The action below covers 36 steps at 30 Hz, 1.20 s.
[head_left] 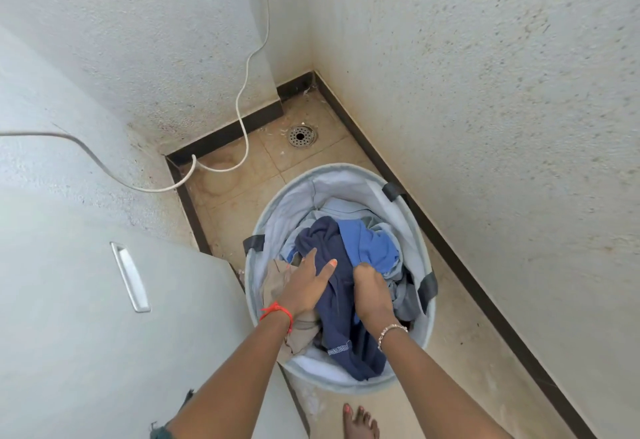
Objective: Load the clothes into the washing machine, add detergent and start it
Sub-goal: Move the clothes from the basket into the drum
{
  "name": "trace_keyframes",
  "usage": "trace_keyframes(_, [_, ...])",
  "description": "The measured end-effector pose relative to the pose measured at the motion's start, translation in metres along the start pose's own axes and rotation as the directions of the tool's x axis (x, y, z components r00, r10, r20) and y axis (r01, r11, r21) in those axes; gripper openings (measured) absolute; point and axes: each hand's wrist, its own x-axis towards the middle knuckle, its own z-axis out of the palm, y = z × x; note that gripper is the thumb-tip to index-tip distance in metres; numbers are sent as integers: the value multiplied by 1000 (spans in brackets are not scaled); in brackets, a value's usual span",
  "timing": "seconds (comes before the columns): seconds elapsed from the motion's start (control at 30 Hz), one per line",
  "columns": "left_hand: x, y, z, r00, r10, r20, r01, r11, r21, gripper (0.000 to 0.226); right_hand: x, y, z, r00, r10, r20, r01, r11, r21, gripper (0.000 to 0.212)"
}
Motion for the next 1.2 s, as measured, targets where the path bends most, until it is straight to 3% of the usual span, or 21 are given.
trace_keyframes(0.13, [-5, 2, -2, 996, -63, -64, 60, 997, -49, 76, -6, -9, -22, 978, 75, -194, -27, 971, 239, 18])
trace_keyframes(0.23, [-12, 20, -3, 987, -147, -61, 117, 931, -346, 93, -17, -20, -61, 958, 118, -262, 5, 905, 426, 16])
trace_keyframes(0.33, [-27, 42, -14, 953, -290, 92, 248, 567, -785, 95, -45, -36, -105, 952, 120, -283, 57, 836, 545, 21])
trace_keyframes(0.4, [-44, 58, -29, 954, -215, 207, 279, 396, -875, 90, -75, -50, -127, 952, 42, -304, 146, 810, 568, 18])
trace_keyframes(0.43, [-51, 64, -35, 961, -167, 219, 267, 373, -888, 85, -90, -57, -133, 945, -12, -327, 202, 807, 555, 16])
trace_keyframes(0.47, [-59, 71, -40, 969, -143, 201, 241, 386, -891, 74, -104, -64, -136, 927, -72, -369, 270, 810, 520, 16])
trace_keyframes(0.53, [-73, 87, -48, 976, -132, 172, 215, 508, -834, 40, -127, -73, -136, 844, -229, -485, 429, 831, 353, 20])
trace_keyframes(0.6, [-87, 94, -52, 975, -156, 156, 220, 610, -761, 39, -145, -75, -137, 795, -363, -486, 490, 857, 161, 33])
trace_keyframes(0.73, [-123, 106, -71, 977, -124, 175, 210, 715, -667, 37, -162, -61, -152, 812, -440, -384, 468, 883, -22, 81])
trace_keyframes(0.8, [-148, 127, -89, 982, -58, 179, 164, 734, -659, 27, -172, -62, -167, 778, -474, -413, 527, 849, 18, 94])
trace_keyframes(0.87, [-181, 155, -114, 982, 32, 186, 100, 745, -659, 6, -189, -74, -194, 760, -434, -484, 607, 741, 287, 94])
trace_keyframes(0.93, [-217, 183, -149, 970, 146, 194, 18, 754, -657, 28, -211, -91, -228, 727, -340, -597, 671, 536, 511, 85])
trace_keyframes(1.0, [-269, 212, -187, 935, 260, 240, -58, 782, -621, 36, -233, -109, -266, 660, -292, -692, 736, 439, 516, 83])
trace_keyframes(1.1, [-372, 241, -242, 879, 393, 270, -204, 822, -532, 42, -268, -146, -315, 597, -410, -689, 773, 522, 360, 98])
trace_keyframes(1.2, [-484, 230, -286, 842, 494, 217, -341, 798, -496, 42, -308, -201, -340, 456, -600, -657, 799, 602, 4, 108])
